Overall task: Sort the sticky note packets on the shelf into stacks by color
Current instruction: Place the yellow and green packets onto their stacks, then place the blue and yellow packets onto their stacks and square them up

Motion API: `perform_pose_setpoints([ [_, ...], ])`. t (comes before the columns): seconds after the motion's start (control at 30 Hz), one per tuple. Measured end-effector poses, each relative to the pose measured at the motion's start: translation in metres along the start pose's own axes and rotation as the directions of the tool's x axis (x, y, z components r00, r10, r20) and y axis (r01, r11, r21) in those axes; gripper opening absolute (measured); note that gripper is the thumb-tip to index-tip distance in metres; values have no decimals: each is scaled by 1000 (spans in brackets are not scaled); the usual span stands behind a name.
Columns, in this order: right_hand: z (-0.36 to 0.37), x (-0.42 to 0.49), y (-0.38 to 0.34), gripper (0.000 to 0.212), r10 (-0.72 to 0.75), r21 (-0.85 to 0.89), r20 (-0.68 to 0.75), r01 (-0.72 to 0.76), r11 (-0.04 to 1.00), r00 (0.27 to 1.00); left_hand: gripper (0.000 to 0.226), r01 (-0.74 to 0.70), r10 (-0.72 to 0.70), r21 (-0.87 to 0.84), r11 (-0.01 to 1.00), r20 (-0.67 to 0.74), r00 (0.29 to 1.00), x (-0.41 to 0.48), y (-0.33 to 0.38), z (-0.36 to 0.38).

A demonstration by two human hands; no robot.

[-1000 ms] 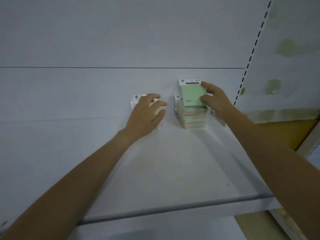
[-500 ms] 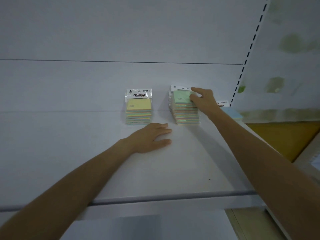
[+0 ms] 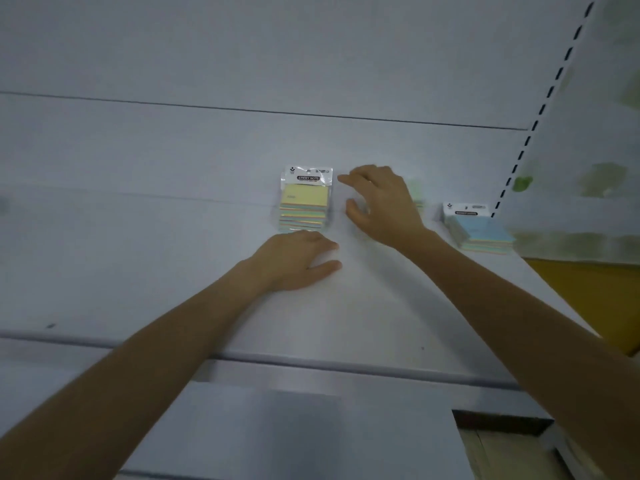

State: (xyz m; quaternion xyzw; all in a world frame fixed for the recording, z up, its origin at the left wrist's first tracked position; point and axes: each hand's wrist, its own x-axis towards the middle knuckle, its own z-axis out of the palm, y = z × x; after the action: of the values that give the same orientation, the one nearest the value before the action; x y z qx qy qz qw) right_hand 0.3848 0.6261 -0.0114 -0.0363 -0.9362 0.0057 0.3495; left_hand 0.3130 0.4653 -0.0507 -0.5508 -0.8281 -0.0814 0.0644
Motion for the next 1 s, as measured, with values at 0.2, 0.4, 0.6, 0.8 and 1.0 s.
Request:
perform_pose_setpoints([
  [0.2, 39, 7, -72, 36, -196, 11, 189, 197, 980, 962, 53, 129, -123, 140, 982, -53, 991, -59, -56, -18],
  [0.4, 75, 44, -171, 33, -266, 64, 322, 259, 964, 909, 42, 333, -309, 256, 907, -131, 942, -137, -148, -45],
  [0.6, 125, 94, -312, 36, -314, 190, 334, 263, 946, 889, 46, 577, -498, 238, 781, -318, 807, -247, -280, -88],
  [0.8, 173, 133, -426, 46, -278, 337, 344, 158, 928, 897, 48, 757, -666, 159, 634, -385, 638, -322, -389, -107],
  [1.0, 222, 183, -471, 50, -139, 367, 417, -27, 930, 898, 52, 780, -717, 110, 616, -333, 613, -340, -456, -103],
])
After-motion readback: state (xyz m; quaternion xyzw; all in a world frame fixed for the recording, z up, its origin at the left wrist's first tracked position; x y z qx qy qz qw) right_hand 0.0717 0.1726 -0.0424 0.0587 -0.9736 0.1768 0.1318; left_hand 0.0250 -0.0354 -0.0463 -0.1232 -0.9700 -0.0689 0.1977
